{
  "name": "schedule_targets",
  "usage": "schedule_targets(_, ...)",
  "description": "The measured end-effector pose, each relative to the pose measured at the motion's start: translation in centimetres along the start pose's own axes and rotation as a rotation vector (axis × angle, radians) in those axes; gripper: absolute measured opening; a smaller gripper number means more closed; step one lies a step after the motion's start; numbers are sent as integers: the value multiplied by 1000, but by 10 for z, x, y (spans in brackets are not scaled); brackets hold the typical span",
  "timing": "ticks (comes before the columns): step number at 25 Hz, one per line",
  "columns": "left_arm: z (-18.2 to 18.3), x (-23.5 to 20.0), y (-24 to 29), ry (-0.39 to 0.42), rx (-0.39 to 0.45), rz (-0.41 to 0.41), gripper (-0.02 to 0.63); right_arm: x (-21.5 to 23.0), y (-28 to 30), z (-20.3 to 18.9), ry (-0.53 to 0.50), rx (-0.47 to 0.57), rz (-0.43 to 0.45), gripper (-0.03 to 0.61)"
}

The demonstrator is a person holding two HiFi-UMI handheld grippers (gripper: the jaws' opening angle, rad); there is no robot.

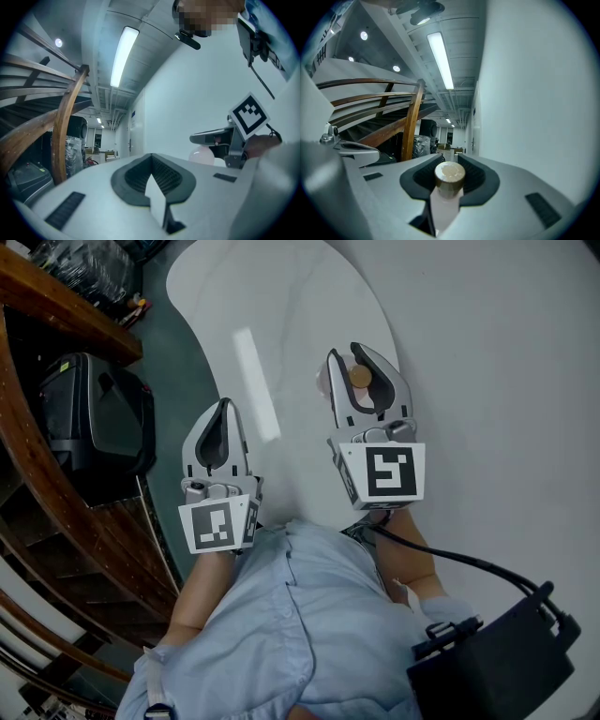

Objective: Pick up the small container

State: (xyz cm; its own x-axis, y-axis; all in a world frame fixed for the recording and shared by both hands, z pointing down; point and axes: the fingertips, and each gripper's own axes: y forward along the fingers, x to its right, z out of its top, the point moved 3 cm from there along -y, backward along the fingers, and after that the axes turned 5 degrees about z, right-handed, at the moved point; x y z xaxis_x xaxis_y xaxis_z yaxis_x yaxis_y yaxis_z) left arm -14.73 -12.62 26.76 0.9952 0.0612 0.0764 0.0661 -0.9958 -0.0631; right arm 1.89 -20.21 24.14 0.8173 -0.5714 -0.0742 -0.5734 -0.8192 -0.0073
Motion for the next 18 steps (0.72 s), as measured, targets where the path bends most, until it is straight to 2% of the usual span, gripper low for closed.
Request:
schedule_targets(8, 0, 3, 2, -23, -14, -2, -2, 2, -1, 1, 1, 4, -8, 97)
schedule_targets(18, 1, 0, 0, 5, -3, -4, 0, 1, -1, 2, 3, 8, -2, 97)
